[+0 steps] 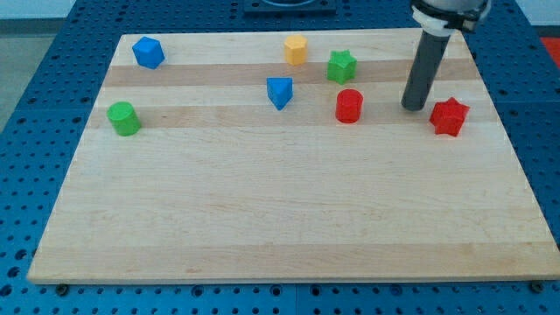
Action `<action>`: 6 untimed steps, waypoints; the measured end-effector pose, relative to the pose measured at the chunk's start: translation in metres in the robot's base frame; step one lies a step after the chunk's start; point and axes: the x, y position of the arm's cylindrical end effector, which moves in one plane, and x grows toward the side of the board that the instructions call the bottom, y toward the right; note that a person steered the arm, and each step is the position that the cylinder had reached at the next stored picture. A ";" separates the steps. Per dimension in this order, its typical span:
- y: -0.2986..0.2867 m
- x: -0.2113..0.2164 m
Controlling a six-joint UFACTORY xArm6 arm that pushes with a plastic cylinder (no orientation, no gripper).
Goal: Push the blue triangle towards the bottom left side of the board
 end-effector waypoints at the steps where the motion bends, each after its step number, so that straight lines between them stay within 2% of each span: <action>1: -0.022 -0.015; 6: -0.229 -0.032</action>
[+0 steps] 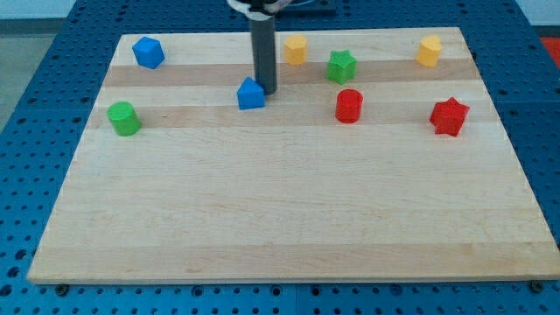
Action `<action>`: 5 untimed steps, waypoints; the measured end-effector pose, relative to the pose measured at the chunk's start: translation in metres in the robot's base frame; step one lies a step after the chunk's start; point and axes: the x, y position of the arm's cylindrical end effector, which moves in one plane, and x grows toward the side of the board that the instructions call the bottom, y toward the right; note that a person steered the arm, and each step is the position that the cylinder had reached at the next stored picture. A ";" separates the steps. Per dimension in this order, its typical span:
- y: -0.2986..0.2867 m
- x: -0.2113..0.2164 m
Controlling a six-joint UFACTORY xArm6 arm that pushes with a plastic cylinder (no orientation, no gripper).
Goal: Push the blue triangle towards the bottom left side of the board
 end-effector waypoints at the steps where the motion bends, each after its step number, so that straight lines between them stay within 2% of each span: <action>1: -0.035 0.000; 3: -0.075 0.030; 5: -0.048 0.046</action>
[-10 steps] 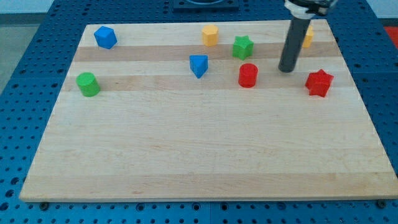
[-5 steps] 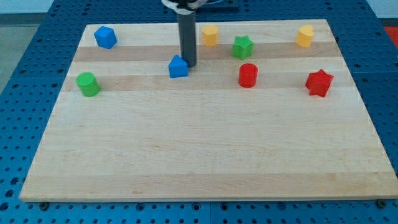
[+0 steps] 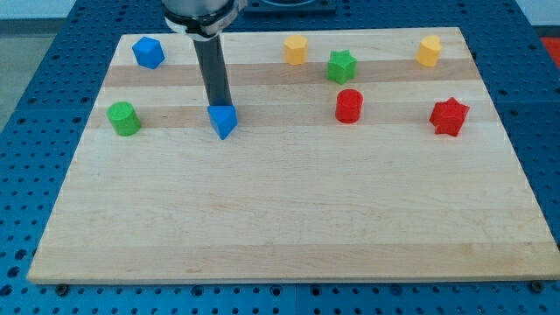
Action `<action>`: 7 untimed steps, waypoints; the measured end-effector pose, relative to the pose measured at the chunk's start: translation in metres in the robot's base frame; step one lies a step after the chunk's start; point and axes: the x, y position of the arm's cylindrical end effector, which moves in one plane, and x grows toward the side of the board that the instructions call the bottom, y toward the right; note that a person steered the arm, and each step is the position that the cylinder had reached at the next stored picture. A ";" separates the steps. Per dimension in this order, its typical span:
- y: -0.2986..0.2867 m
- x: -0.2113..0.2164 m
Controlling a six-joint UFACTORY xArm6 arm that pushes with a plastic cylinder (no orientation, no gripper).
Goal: Push the blue triangle towards the bottom left side of the board
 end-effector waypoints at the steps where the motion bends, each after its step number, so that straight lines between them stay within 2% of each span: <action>1: 0.002 0.023; 3: 0.002 0.074; 5: 0.009 0.105; 7: 0.053 0.131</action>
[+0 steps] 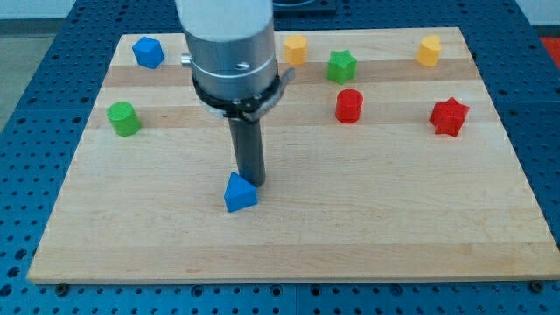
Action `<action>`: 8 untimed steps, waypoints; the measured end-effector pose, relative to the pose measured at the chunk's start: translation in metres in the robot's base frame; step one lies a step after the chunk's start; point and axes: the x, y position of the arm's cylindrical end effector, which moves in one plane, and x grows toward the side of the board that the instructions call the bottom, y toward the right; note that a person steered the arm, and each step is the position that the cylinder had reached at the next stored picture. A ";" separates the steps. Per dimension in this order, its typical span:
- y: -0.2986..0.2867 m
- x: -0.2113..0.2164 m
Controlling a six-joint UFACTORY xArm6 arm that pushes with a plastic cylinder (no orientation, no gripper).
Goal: Push the blue triangle towards the bottom left side of the board
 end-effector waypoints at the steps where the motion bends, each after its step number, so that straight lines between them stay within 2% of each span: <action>1: -0.001 0.015; 6: -0.049 0.087; 8: -0.076 0.096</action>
